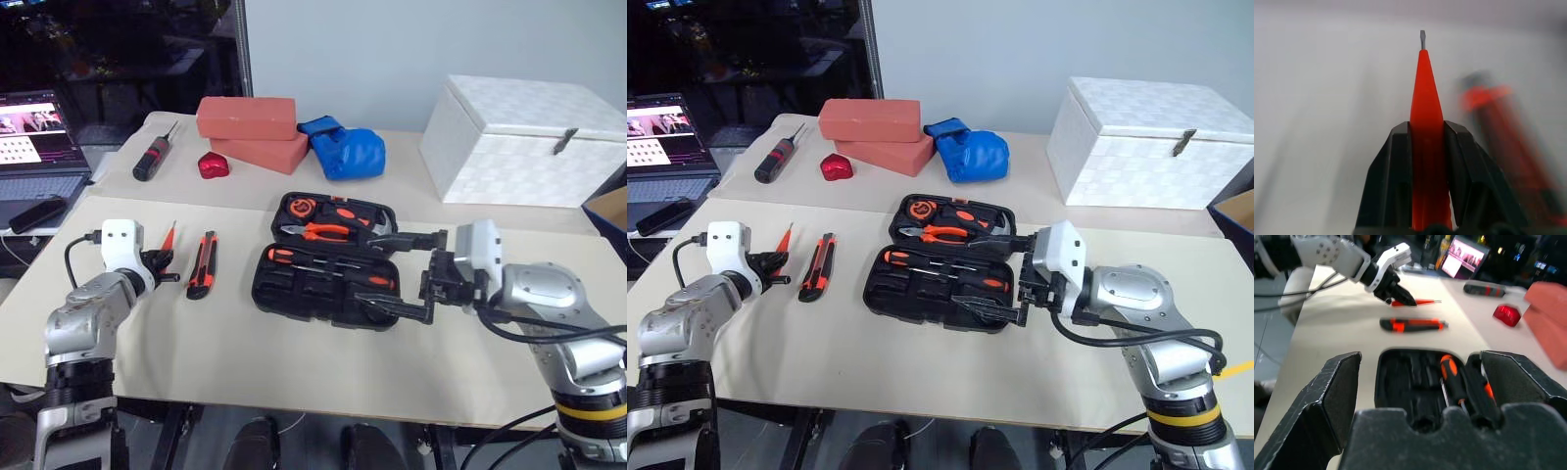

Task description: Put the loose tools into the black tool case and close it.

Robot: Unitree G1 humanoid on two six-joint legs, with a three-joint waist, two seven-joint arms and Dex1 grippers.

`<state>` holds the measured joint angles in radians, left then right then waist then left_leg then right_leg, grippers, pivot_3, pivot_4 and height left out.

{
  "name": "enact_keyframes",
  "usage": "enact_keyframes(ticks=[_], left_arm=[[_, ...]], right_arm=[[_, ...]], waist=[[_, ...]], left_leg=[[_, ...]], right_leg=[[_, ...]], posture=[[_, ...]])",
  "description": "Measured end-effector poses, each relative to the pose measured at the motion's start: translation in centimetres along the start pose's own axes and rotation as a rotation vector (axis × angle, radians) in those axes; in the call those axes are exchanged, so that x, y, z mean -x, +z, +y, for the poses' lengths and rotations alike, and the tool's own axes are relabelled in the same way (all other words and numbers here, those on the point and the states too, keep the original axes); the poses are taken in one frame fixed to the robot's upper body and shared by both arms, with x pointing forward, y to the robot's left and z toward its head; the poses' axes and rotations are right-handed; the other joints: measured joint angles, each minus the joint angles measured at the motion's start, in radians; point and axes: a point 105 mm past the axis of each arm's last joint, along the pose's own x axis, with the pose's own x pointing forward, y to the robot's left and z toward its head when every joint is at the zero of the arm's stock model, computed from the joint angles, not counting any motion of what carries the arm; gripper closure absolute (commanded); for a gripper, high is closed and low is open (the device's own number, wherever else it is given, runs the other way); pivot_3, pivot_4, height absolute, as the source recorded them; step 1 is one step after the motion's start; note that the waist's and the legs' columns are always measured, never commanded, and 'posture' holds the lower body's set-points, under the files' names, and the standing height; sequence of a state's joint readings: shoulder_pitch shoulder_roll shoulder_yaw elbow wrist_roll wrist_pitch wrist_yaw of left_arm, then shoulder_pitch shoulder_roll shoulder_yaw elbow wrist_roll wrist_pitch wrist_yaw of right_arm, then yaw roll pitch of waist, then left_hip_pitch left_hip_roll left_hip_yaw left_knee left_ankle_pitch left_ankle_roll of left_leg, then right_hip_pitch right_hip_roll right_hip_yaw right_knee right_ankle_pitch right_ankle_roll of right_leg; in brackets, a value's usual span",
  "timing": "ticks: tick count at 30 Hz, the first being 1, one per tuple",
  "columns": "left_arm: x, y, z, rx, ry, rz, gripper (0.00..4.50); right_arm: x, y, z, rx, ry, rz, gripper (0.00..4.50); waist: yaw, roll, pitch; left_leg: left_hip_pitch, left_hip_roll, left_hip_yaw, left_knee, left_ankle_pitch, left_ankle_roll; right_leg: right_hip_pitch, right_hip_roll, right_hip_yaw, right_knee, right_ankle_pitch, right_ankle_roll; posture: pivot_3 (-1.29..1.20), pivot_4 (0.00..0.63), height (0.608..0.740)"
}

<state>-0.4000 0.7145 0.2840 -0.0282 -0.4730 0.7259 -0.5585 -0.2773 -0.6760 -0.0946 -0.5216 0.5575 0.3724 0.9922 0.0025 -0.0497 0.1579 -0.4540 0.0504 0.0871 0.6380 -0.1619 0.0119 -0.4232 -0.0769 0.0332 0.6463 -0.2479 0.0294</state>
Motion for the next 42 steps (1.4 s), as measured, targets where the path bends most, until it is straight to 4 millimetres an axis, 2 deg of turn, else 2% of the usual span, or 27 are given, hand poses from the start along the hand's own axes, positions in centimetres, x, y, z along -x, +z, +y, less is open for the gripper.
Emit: enact_keyframes(ticks=[1, 3, 5, 9, 13, 15, 19, 22, 38, 40, 41, 42], left_arm=[[0.2, 1.5, -1.9, -0.098, -0.132, -0.007, 4.03], [0.6, 3.0, -6.1, -0.274, -0.393, -0.001, 4.03], [0.0, 2.2, -9.2, -0.372, -0.588, 0.039, 4.03], [-3.0, 0.3, -13.3, -0.579, -0.872, 0.114, 4.03], [-5.8, 0.1, -15.1, -0.761, -1.001, 0.12, 4.03], [-6.9, -0.1, -15.5, -0.807, -1.029, 0.141, 4.03], [-8.3, -1.6, -15.4, -0.863, -1.052, 0.218, 4.03], [-8.8, -1.9, -15.5, -0.864, -1.065, 0.231, 4.03], [-8.9, -2.3, -15.4, -0.918, -1.095, 0.275, 4.03], [-8.9, -2.4, -15.4, -0.922, -1.092, 0.282, 3.02], [-9.0, -2.4, -15.5, -0.917, -1.09, 0.279, 2.82], [-9.1, -2.4, -15.7, -0.904, -1.085, 0.276, 2.38]], right_arm=[[0.4, 0.1, 0.3, -0.006, -0.013, -0.006, 0.0], [1.0, -0.1, 0.7, -0.017, -0.031, 0.012, 0.0], [2.0, -0.3, 1.1, -0.032, -0.058, 0.035, 0.0], [5.0, -1.4, 1.8, -0.078, -0.131, 0.169, 0.0], [6.6, -0.8, 2.1, -0.07, -0.183, 0.213, 0.0], [7.1, -0.8, 2.4, -0.069, -0.203, 0.232, 0.0], [7.6, -0.6, 2.6, -0.062, -0.239, 0.256, 0.0], [7.5, -0.3, 2.8, -0.052, -0.249, 0.256, 0.0], [7.4, -0.4, 3.2, -0.077, -0.261, 0.258, 0.0], [7.5, -0.4, 3.2, -0.076, -0.265, 0.259, 0.0], [7.5, -0.4, 3.1, -0.076, -0.268, 0.259, 0.0], [7.5, -0.4, 3.1, -0.076, -0.269, 0.259, 0.0]], waist=[[0.005, 0.0, 0.0], [0.009, 0.005, -0.003], [0.014, 0.008, -0.004], [0.032, 0.007, -0.004], [0.019, 0.007, -0.004], [0.015, 0.007, -0.004], [0.005, 0.007, -0.004], [0.008, 0.006, -0.003], [0.009, 0.006, -0.003], [0.008, 0.006, -0.004], [0.009, 0.006, -0.004], [0.009, 0.006, -0.003]], left_leg=[[0.0, -0.001, 0.001, 0.0, 0.0, 0.0], [0.0, -0.002, 0.002, 0.0, -0.001, 0.002], [0.0, -0.004, 0.005, 0.0, -0.002, 0.003], [-0.004, -0.003, 0.012, 0.006, 0.0, 0.007], [-0.005, -0.002, 0.01, 0.007, 0.004, 0.013], [-0.005, -0.002, 0.009, 0.007, 0.004, 0.014], [-0.005, -0.002, 0.004, 0.007, 0.003, 0.016], [-0.005, -0.003, 0.003, 0.007, 0.003, 0.016], [-0.005, -0.004, 0.002, 0.009, 0.003, 0.016], [-0.005, -0.003, 0.002, 0.009, 0.003, 0.016], [-0.005, -0.003, 0.002, 0.01, 0.003, 0.016], [-0.005, -0.003, 0.002, 0.01, 0.003, 0.016]], right_leg=[[0.0, -0.001, 0.0, 0.0, 0.0, 0.0], [0.002, -0.005, 0.0, -0.004, -0.003, -0.005], [0.002, -0.007, 0.001, -0.004, -0.004, -0.005], [0.002, -0.004, -0.003, -0.005, -0.004, -0.005], [0.002, -0.001, -0.001, -0.005, -0.003, -0.003], [0.002, 0.0, -0.001, -0.005, 0.0, 0.004], [0.002, 0.001, 0.0, -0.004, -0.001, 0.006], [0.003, 0.001, 0.001, -0.004, -0.002, 0.008], [0.004, 0.0, 0.001, -0.004, -0.002, 0.009], [0.004, 0.0, 0.001, -0.003, -0.001, 0.009], [0.004, 0.0, 0.001, -0.003, -0.001, 0.009], [0.004, 0.0, 0.001, -0.003, -0.001, 0.009]], posture=[[0.0, 0.15, 0.74], [0.0, 0.15, 0.74], [0.0, 0.15, 0.74], [0.0, 0.15, 0.74], [0.0, 0.15, 0.74], [0.0, 0.15, 0.74], [0.0, 0.15, 0.74], [0.0, 0.15, 0.74], [0.0, 0.15, 0.74], [0.0, 0.15, 0.74], [0.0, 0.15, 0.74], [0.0, 0.15, 0.74]])
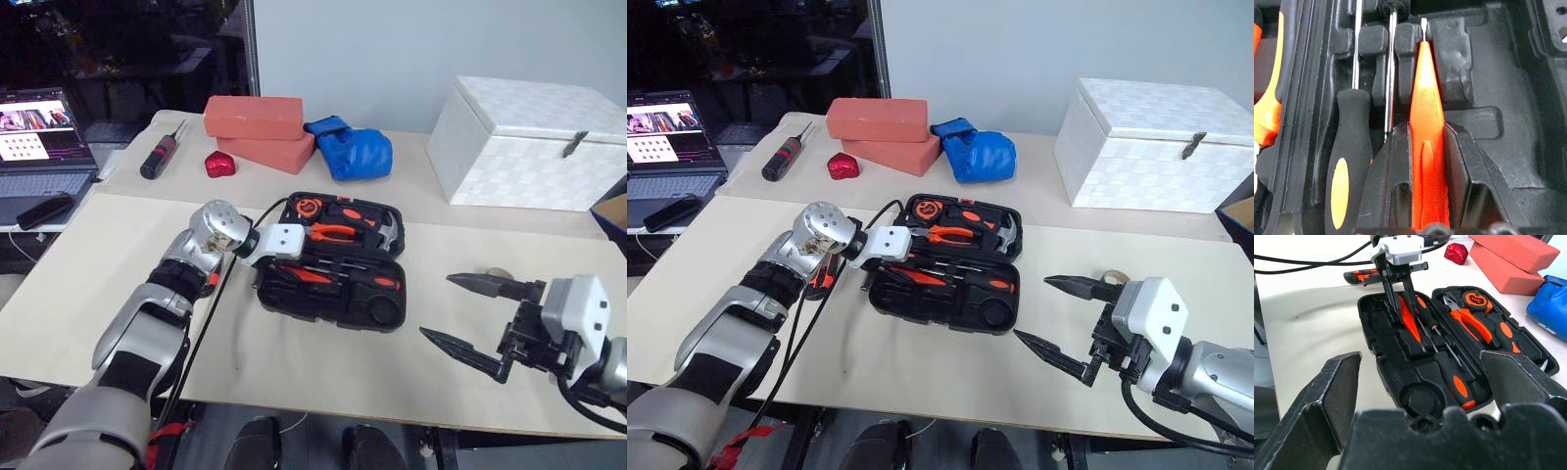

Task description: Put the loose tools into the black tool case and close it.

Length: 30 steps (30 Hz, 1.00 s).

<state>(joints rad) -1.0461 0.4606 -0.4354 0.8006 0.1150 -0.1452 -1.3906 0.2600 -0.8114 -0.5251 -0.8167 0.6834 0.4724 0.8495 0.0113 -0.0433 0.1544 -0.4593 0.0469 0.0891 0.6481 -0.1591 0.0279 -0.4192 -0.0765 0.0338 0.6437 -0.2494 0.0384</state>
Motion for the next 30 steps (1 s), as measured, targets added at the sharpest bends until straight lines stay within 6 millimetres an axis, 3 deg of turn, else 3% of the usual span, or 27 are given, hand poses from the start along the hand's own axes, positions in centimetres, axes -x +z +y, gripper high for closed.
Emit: enact_keyframes(ticks=[2, 4, 6, 9, 11, 12, 16, 20, 23, 27, 29, 30], left_arm=[[0.2, 0.1, 0.1, 0.044, 0.009, -0.024, 1.89], [1.2, 0.4, 0.3, 0.126, 0.024, -0.097, 2.05], [2.6, 1.1, 0.7, 0.204, 0.053, -0.187, 2.5], [4.6, 2.1, 1.3, 0.306, 0.114, -0.306, 3.6], [4.7, 2.2, 1.0, 0.357, 0.143, -0.356, 4.33], [4.5, 2.2, 0.7, 0.377, 0.153, -0.368, 4.43], [1.9, 1.4, -1.0, 0.476, 0.185, -0.366, 4.43], [-0.4, -0.8, -1.6, 0.528, 0.299, -0.238, 4.43], [-0.5, -1.3, -1.7, 0.547, 0.349, -0.21, 4.43], [-0.3, -0.8, -3.1, 0.622, 0.329, -0.299, 4.43], [1.0, 0.3, -2.9, 0.68, 0.36, -0.421, 4.43], [2.1, 0.9, -2.4, 0.689, 0.398, -0.463, 4.2]], right_arm=[[0.0, 0.0, 0.0, 0.0, 0.002, 0.0, 0.0], [0.0, 0.0, 0.1, -0.004, 0.003, 0.0, 0.0], [0.0, -0.1, 0.1, -0.008, 0.004, 0.003, 0.0], [0.0, -0.1, 0.1, -0.007, 0.0, 0.0, 0.0], [-0.1, 0.1, 0.0, -0.003, -0.001, -0.008, 0.0], [-0.2, 0.2, -0.1, 0.0, -0.001, -0.012, 0.0], [-0.5, 0.1, 0.0, -0.007, 0.009, -0.021, 0.0], [-0.6, 0.0, -0.3, -0.014, 0.006, -0.023, 0.0], [-0.7, 0.1, -0.2, -0.012, 0.012, -0.027, 0.0], [-0.9, -0.1, -0.1, -0.024, 0.03, -0.028, 0.0], [-1.2, -0.2, -0.1, -0.031, 0.042, -0.034, 0.0], [-1.4, 0.0, -0.1, -0.025, 0.046, -0.043, 0.0]], waist=[[0.0, 0.0, 0.0], [-0.004, 0.0, 0.0], [-0.006, 0.0, 0.0], [-0.006, 0.0, 0.0], [-0.006, 0.0, 0.0], [-0.006, 0.0, 0.0], [-0.001, 0.0, 0.0], [0.0, 0.0, -0.001], [-0.002, 0.001, -0.003], [-0.011, 0.001, -0.003], [-0.012, 0.0, -0.002], [-0.012, 0.0, -0.002]], left_leg=[[0.0, 0.0, 0.0, 0.001, 0.0, 0.0], [0.0, 0.0, 0.0, 0.001, 0.0, 0.0], [0.0, 0.001, -0.001, 0.001, 0.0, 0.0], [0.0, 0.001, -0.001, 0.002, 0.0, 0.0], [0.0, 0.001, -0.001, 0.003, 0.0, 0.0], [0.0, 0.001, -0.001, 0.003, 0.0, 0.0], [0.0, 0.001, -0.002, 0.004, 0.0, 0.0], [0.002, 0.001, -0.002, 0.006, 0.0, 0.0], [0.015, 0.002, -0.002, 0.005, -0.001, 0.001], [0.017, 0.003, -0.001, 0.003, -0.005, -0.006], [0.016, 0.004, -0.002, 0.003, -0.003, -0.002], [0.016, 0.004, -0.002, 0.003, -0.003, -0.002]], right_leg=[[0.0, 0.0, 0.0, 0.001, 0.0, 0.0], [-0.001, 0.0, 0.0, 0.002, 0.0, 0.0], [-0.001, 0.0, 0.0, 0.002, 0.0, 0.0], [0.0, 0.0, 0.0, 0.002, 0.0, 0.0], [0.0, 0.0, 0.0, 0.003, 0.0, 0.0], [0.001, 0.0, 0.0, 0.003, 0.0, 0.0], [0.001, 0.0, 0.0, 0.003, 0.0, 0.0], [0.003, 0.0, 0.0, 0.004, 0.001, 0.001], [0.016, -0.001, 0.0, 0.002, -0.001, 0.0], [0.017, -0.001, 0.0, 0.001, -0.004, -0.006], [0.015, -0.001, 0.0, 0.002, -0.003, -0.008], [0.015, -0.001, 0.0, 0.002, -0.003, -0.008]], posture=[[0.0, 0.15, 0.74], [0.0, 0.15, 0.74], [0.0, 0.15, 0.74], [0.0, 0.15, 0.74], [0.0, 0.15, 0.74], [0.0, 0.15, 0.74], [0.0, 0.15, 0.74], [0.0, 0.15, 0.74], [0.0, 0.15, 0.74], [0.0, 0.15, 0.74], [0.0, 0.15, 0.74], [0.0, 0.15, 0.74]])
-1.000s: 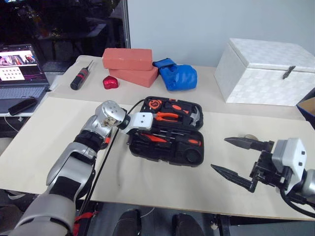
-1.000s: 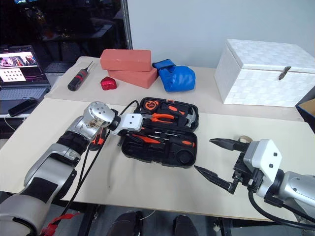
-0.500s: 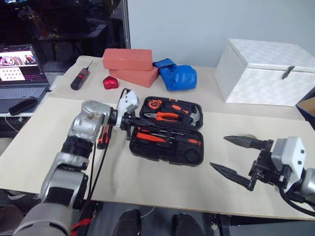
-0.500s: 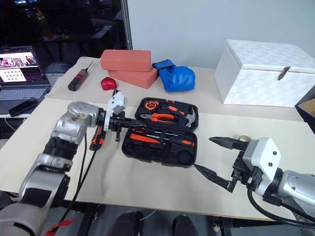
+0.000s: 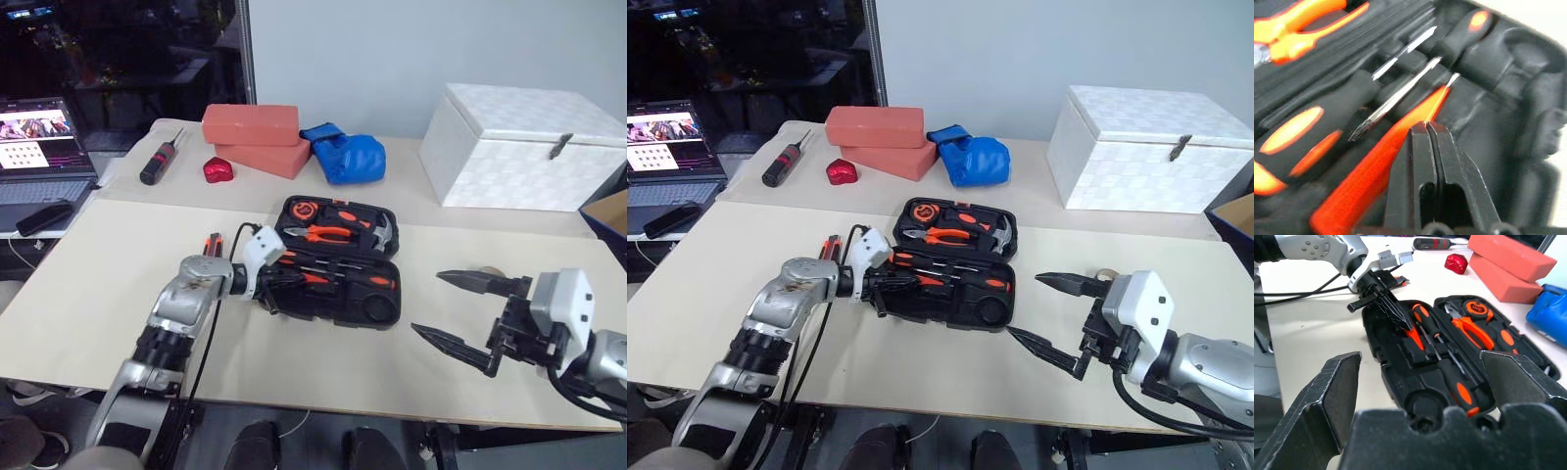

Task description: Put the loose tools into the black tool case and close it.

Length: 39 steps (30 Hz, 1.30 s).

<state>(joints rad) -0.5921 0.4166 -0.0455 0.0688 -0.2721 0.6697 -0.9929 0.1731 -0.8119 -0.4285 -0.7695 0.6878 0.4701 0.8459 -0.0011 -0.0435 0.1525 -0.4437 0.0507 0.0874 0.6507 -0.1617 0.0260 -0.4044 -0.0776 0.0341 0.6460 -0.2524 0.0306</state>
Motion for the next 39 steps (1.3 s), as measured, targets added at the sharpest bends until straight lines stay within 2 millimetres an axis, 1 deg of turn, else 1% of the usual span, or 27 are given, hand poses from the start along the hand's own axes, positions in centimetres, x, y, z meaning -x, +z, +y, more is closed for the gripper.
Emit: enact_keyframes(ticks=[1, 2, 3, 4, 5, 6, 7, 8, 9, 10, 12, 13, 16, 18, 19, 20, 21, 23, 24, 25, 27, 29, 32, 34, 35, 37, 39], left_arm=[[0.9, 1.4, 0.5, 0.009, 0.056, -0.055, 3.93], [1.8, 2.6, 1.1, 0.005, 0.12, -0.1, 3.72], [2.8, 3.5, 1.9, 0.002, 0.202, -0.136, 3.4], [3.8, 3.9, 2.7, 0.004, 0.29, -0.155, 2.98], [5.2, 3.7, 3.5, 0.012, 0.404, -0.144, 2.64], [6.2, 2.9, 4.2, 0.02, 0.499, -0.111, 2.36], [7.2, 1.8, 4.8, 0.041, 0.589, -0.07, 1.92], [8.1, 0.6, 5.3, 0.07, 0.68, -0.019, 1.75], [8.8, -0.5, 5.6, 0.1, 0.761, 0.03, 1.26], [9.2, -1.4, 5.7, 0.123, 0.826, 0.068, 0.95], [9.5, -2.5, 5.6, 0.165, 0.903, 0.112, 0.15], [9.6, -2.9, 5.5, 0.175, 0.927, 0.126, 0.07], [9.3, -4.5, 5.2, 0.225, 0.975, 0.179, 0.07], [8.8, -5.5, 5.2, 0.274, 0.986, 0.2, 0.64], [8.6, -6.0, 5.3, 0.299, 0.996, 0.199, 0.8], [8.7, -6.0, 5.4, 0.309, 1.009, 0.189, 1.1], [8.8, -6.0, 5.7, 0.329, 1.012, 0.167, 1.59], [9.0, -6.1, 6.0, 0.343, 1.018, 0.144, 2.29], [9.1, -6.0, 6.1, 0.35, 1.012, 0.126, 2.55], [9.1, -6.0, 6.2, 0.361, 0.999, 0.107, 2.71], [9.0, -5.7, 6.3, 0.351, 0.954, 0.071, 2.71], [8.9, -4.5, 6.0, 0.313, 0.855, 0.004, 2.71], [8.5, -0.5, 4.2, 0.193, 0.575, -0.112, 2.71], [7.7, 2.2, 1.6, 0.001, 0.317, -0.082, 2.71], [7.0, 3.1, 0.1, -0.081, 0.192, -0.065, 2.71], [5.5, 3.1, -2.2, -0.249, -0.048, 0.031, 2.71], [4.0, 2.3, -3.1, -0.366, -0.229, 0.132, 2.71]], right_arm=[[-0.2, 0.1, 0.0, 0.005, 0.006, -0.008, 0.0], [-0.3, 0.1, 0.0, 0.005, 0.011, -0.012, 0.0], [-0.4, 0.1, 0.1, -0.001, 0.016, -0.012, 0.0], [-0.4, 0.0, 0.0, -0.003, 0.019, -0.015, 0.0], [-0.5, 0.1, -0.1, -0.001, 0.021, -0.02, 0.0], [-0.5, 0.1, -0.2, -0.001, 0.024, -0.022, 0.0], [-0.5, 0.0, -0.2, -0.006, 0.03, -0.021, 0.0], [-0.5, -0.1, -0.3, -0.01, 0.036, -0.023, 0.0], [-0.5, -0.1, -0.4, -0.013, 0.044, -0.025, 0.0], [-0.6, -0.1, -0.5, -0.012, 0.051, -0.03, 0.0], [-0.8, 0.3, -0.5, 0.003, 0.071, -0.045, 0.0], [-0.9, 0.4, -0.5, 0.009, 0.081, -0.051, 0.0], [-1.0, 1.2, -0.8, 0.012, 0.113, -0.089, 0.0], [-1.0, 1.4, -1.0, 0.024, 0.127, -0.089, 0.0], [-0.9, 1.4, -1.2, 0.027, 0.133, -0.085, 0.0], [-0.9, 1.4, -1.3, 0.029, 0.135, -0.087, 0.0], [-0.9, 1.5, -1.4, 0.032, 0.139, -0.089, 0.0], [-0.9, 1.4, -1.5, 0.027, 0.14, -0.087, 0.0], [-0.9, 1.4, -1.5, 0.026, 0.142, -0.087, 0.0], [-0.9, 1.4, -1.4, 0.026, 0.145, -0.087, 0.0], [-0.9, 1.4, -1.4, 0.026, 0.146, -0.086, 0.0], [-0.8, 1.1, -1.3, 0.017, 0.144, -0.079, 0.0], [-0.3, 0.5, -0.9, -0.008, 0.124, -0.057, 0.0], [0.3, 0.3, -0.6, -0.014, 0.111, -0.039, 0.0], [0.6, 0.2, -0.4, -0.014, 0.106, -0.032, 0.0], [1.3, -0.2, -0.2, -0.026, 0.093, -0.007, 0.0], [1.9, -0.5, -0.2, -0.032, 0.074, 0.016, 0.0]], waist=[[-0.001, 0.0, 0.0], [-0.001, 0.0, 0.0], [-0.001, 0.0, 0.0], [-0.002, 0.0, 0.0], [-0.004, 0.0, 0.0], [-0.006, 0.0, 0.0], [-0.006, 0.0, 0.0], [-0.005, 0.0, 0.0], [-0.005, 0.0, 0.0], [-0.002, -0.001, 0.0], [0.008, -0.001, 0.0], [0.01, -0.001, 0.0], [0.012, -0.001, 0.0], [0.013, -0.001, 0.0], [0.012, -0.001, 0.0], [0.012, -0.001, 0.0], [0.013, 0.0, 0.0], [0.014, 0.0, -0.001], [0.015, 0.0, -0.001], [0.015, 0.0, -0.001], [0.014, -0.001, 0.0], [0.013, -0.002, 0.001], [0.014, -0.002, 0.001], [0.016, -0.002, 0.001], [0.015, 0.0, 0.0], [0.017, 0.001, -0.001], [0.018, 0.001, -0.001]], left_leg=[[0.001, 0.0, 0.0, 0.0, 0.0, 0.001], [0.001, 0.0, 0.0, 0.0, 0.001, 0.002], [0.002, -0.001, 0.0, -0.001, 0.002, 0.003], [0.002, -0.001, 0.0, -0.001, 0.001, 0.003], [0.002, -0.001, 0.0, -0.002, 0.001, 0.003], [0.003, -0.002, 0.001, -0.003, 0.001, 0.003], [0.003, -0.002, 0.001, -0.004, 0.001, 0.003], [0.003, -0.002, 0.001, -0.004, 0.001, 0.003], [0.002, -0.002, 0.001, -0.004, 0.001, 0.003], [0.002, -0.002, 0.001, -0.004, 0.001, 0.003], [0.002, -0.002, 0.001, -0.004, -0.002, -0.003], [0.002, -0.002, 0.001, -0.004, -0.003, -0.004], [0.002, -0.002, 0.001, -0.004, -0.003, -0.005], [0.002, -0.002, 0.001, -0.004, -0.003, -0.005], [0.002, -0.002, 0.001, -0.004, -0.003, -0.005], [0.002, -0.002, 0.001, -0.004, -0.003, -0.005], [0.003, -0.002, 0.001, -0.005, -0.003, -0.005], [0.003, -0.002, 0.001, -0.005, -0.003, -0.005], [0.002, -0.002, 0.001, -0.005, -0.003, -0.005], [0.002, -0.002, 0.001, -0.005, -0.003, -0.005], [0.002, -0.002, 0.001, -0.005, -0.003, -0.005], [0.001, -0.002, 0.001, -0.005, -0.003, -0.005], [-0.002, -0.002, 0.001, -0.006, -0.003, -0.005], [-0.002, -0.002, 0.002, -0.007, -0.003, -0.005], [-0.001, -0.003, 0.003, -0.008, -0.004, -0.005], [-0.001, -0.004, 0.004, -0.008, -0.004, -0.005], [-0.001, -0.004, 0.006, -0.008, -0.004, -0.005]], right_leg=[[0.0, 0.0, 0.0, 0.0, 0.0, 0.0], [0.001, 0.0, 0.0, 0.0, 0.002, 0.004], [0.001, 0.0, 0.001, 0.0, 0.003, 0.007], [0.001, 0.0, 0.001, 0.0, 0.003, 0.007], [0.001, 0.0, 0.002, -0.001, 0.003, 0.008], [0.002, 0.0, 0.003, -0.001, 0.003, 0.008], [0.001, 0.0, 0.003, -0.001, 0.002, 0.008], [0.001, 0.0, 0.003, -0.001, 0.002, 0.008], [0.001, 0.0, 0.003, -0.001, 0.003, 0.008], [0.001, 0.0, 0.003, -0.001, 0.003, 0.008], [0.001, -0.001, 0.002, -0.002, 0.003, 0.008], [0.001, -0.001, 0.003, -0.002, 0.003, 0.008], [0.001, -0.001, 0.003, -0.003, 0.003, 0.007], [0.001, -0.001, 0.003, -0.003, 0.003, 0.007], [0.001, -0.001, 0.003, -0.003, 0.003, 0.007], [0.001, -0.001, 0.003, -0.003, 0.003, 0.006], [0.001, -0.001, 0.003, -0.003, 0.002, 0.005], [0.001, -0.001, 0.002, -0.003, 0.001, 0.003], [0.001, -0.001, 0.002, -0.003, 0.0, 0.001], [0.001, -0.001, 0.003, -0.003, 0.0, 0.001], [0.0, -0.002, 0.003, -0.003, 0.0, 0.001], [0.0, -0.002, 0.003, -0.004, 0.0, 0.001], [-0.002, -0.003, 0.001, -0.005, -0.001, 0.0], [-0.002, -0.004, 0.001, -0.006, -0.001, -0.001], [-0.002, -0.006, 0.001, -0.007, -0.001, -0.001], [-0.001, -0.008, 0.0, -0.009, -0.001, -0.001], [-0.001, -0.009, -0.001, -0.009, -0.001, -0.001]], posture=[[0.0, 0.15, 0.74], [0.0, 0.15, 0.74], [0.0, 0.15, 0.74], [0.0, 0.15, 0.74], [0.0, 0.15, 0.74], [0.0, 0.15, 0.74], [0.0, 0.15, 0.74], [0.0, 0.15, 0.74], [0.0, 0.15, 0.74], [0.0, 0.15, 0.74], [0.0, 0.15, 0.74], [0.0, 0.15, 0.74], [0.0, 0.15, 0.74], [0.0, 0.15, 0.74], [0.0, 0.15, 0.74], [0.0, 0.15, 0.74], [0.0, 0.15, 0.74], [0.0, 0.15, 0.74], [0.0, 0.15, 0.74], [0.0, 0.15, 0.74], [0.0, 0.15, 0.74], [0.0, 0.15, 0.74], [0.0, 0.15, 0.74], [0.0, 0.15, 0.74], [0.0, 0.15, 0.74], [0.0, 0.15, 0.74], [0.0, 0.15, 0.74]])
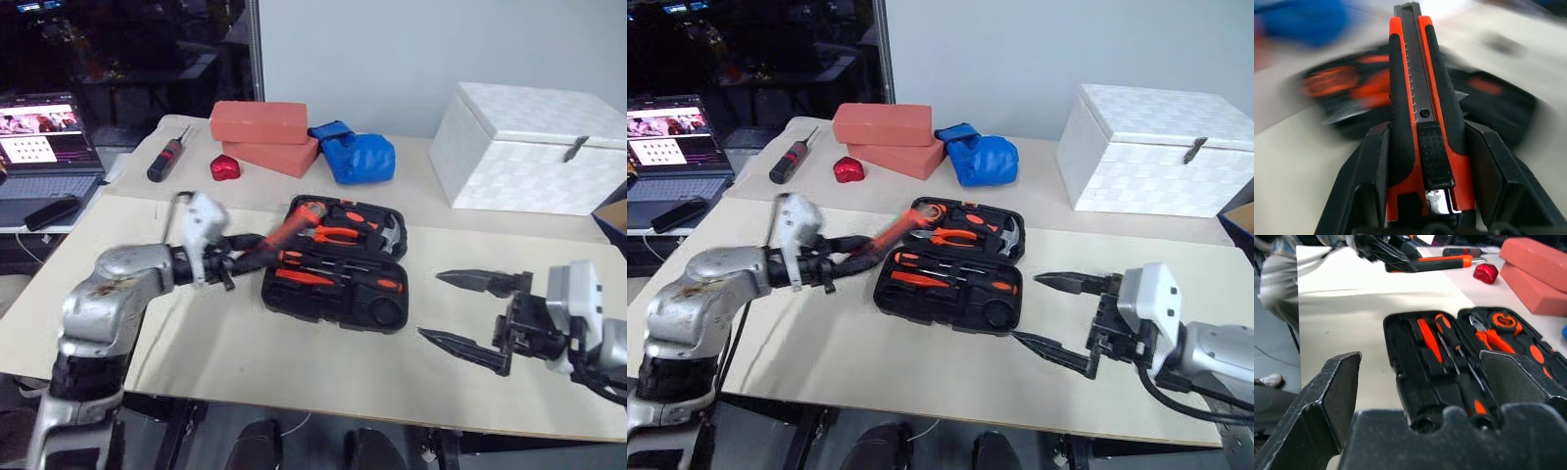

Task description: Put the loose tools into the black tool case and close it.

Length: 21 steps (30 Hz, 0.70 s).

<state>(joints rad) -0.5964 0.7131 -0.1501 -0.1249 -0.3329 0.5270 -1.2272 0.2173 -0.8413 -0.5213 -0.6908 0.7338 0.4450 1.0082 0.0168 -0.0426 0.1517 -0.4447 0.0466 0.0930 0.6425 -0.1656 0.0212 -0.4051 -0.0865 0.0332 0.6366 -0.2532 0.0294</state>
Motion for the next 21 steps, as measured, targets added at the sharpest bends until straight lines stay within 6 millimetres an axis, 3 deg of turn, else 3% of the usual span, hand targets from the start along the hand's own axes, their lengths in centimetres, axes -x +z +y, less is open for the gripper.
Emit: enact_keyframes(ticks=[6, 10, 21], left_arm=[[-3.4, -1.2, 0.9, -0.192, -0.248, 0.155, 2.71], [-4.7, -3.2, 0.6, -0.226, -0.335, 0.236, 2.71], [-4.8, -4.2, 1.8, -0.296, -0.35, 0.277, 2.71]], right_arm=[[0.8, 0.3, 0.3, 0.025, -0.031, 0.03, 0.0], [1.2, 0.3, 0.9, 0.016, -0.042, 0.05, 0.0], [1.6, 0.5, 1.3, 0.016, -0.072, 0.079, 0.0]], waist=[[-0.008, 0.0, 0.0], [-0.008, 0.0, 0.0], [-0.005, 0.0, 0.0]], left_leg=[[-0.002, 0.0, 0.001, 0.0, 0.0, 0.003], [-0.004, 0.0, 0.0, 0.0, 0.002, 0.013], [-0.006, 0.001, -0.003, 0.003, 0.002, 0.013]], right_leg=[[0.001, 0.0, -0.002, -0.006, 0.002, 0.001], [0.0, 0.002, -0.002, -0.006, 0.002, 0.008], [0.001, 0.005, -0.002, -0.007, 0.003, 0.01]], posture=[[0.0, 0.15, 0.74], [0.0, 0.15, 0.74], [0.0, 0.15, 0.74]])
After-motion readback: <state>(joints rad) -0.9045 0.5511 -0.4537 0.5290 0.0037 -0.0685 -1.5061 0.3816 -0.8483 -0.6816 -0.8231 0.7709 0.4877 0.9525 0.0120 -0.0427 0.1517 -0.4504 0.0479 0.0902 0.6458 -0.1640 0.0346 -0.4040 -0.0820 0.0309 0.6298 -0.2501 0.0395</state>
